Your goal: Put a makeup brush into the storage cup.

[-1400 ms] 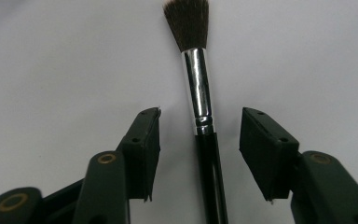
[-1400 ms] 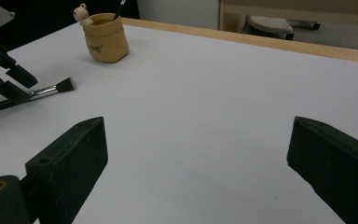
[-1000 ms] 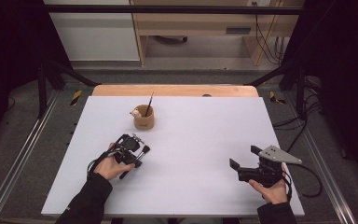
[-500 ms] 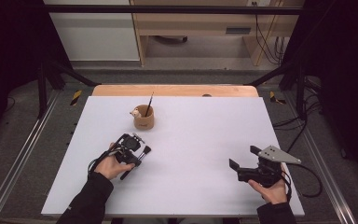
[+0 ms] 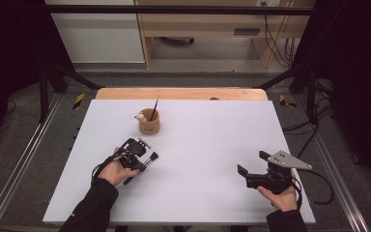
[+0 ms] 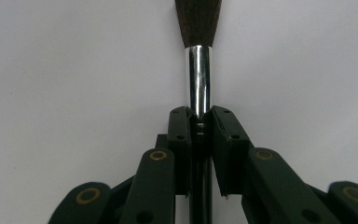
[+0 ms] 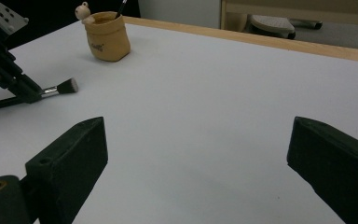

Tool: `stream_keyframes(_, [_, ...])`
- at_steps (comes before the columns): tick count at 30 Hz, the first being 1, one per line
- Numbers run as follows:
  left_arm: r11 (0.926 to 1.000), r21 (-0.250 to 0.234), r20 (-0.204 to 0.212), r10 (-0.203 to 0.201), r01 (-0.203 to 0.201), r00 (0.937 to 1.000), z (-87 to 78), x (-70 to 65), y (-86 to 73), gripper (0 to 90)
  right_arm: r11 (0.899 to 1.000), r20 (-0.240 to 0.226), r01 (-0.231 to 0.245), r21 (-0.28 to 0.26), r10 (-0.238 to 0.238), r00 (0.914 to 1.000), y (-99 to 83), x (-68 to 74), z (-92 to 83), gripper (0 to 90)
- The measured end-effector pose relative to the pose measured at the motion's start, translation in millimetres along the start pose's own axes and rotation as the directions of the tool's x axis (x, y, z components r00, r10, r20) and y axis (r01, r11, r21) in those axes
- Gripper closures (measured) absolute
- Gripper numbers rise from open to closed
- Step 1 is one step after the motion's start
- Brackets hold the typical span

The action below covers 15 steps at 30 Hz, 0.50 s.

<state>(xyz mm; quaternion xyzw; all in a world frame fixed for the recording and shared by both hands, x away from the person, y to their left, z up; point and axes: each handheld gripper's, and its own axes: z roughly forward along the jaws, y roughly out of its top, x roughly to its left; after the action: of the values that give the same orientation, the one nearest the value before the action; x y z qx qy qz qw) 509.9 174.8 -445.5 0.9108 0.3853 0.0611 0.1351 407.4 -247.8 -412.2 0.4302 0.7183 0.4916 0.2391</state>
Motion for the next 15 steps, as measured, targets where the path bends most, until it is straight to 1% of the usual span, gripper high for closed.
stream_keyframes(6, [0.9998, 0.000, -0.001, 0.018, -0.018, 0.9998, -0.6, -0.4, -0.2, 77.9, 1.000, 0.000, 0.000, 0.000, 0.000, 1.0000, 0.1, 0.0, -0.1, 5.6])
stream_keyframes(9, [0.9995, -0.013, -0.005, 0.030, -0.031, 0.9995, -2.4, 0.1, -1.0, 78.1, 1.000, -0.001, -0.003, -0.002, 0.003, 1.0000, 0.1, 0.0, -0.2, 5.7])
stream_keyframes(11, [0.9995, -0.023, -0.001, 0.022, -0.022, 0.9997, -5.4, 0.2, -1.9, 78.2, 1.000, -0.002, -0.003, -0.003, 0.003, 1.0000, 0.2, 0.0, -0.4, 5.7])
stream_keyframes(12, [0.9992, -0.027, -0.006, 0.030, -0.031, 0.9995, -7.1, 0.8, -2.3, 78.2, 1.000, -0.002, -0.004, -0.003, 0.004, 1.0000, 0.2, 0.0, -0.5, 5.7])
stream_keyframes(14, [0.9988, -0.035, -0.005, 0.034, -0.034, 0.9994, -11.2, 1.5, -3.4, 78.3, 1.000, 0.000, -0.002, -0.004, 0.002, 1.0000, 0.3, 0.0, -0.5, 5.7])
stream_keyframes(15, [0.9989, -0.038, 0.000, 0.028, -0.028, 0.9996, -12.9, 1.6, -3.8, 78.3, 1.000, -0.003, -0.002, -0.003, 0.002, 1.0000, 0.3, -0.1, -0.8, 5.6])
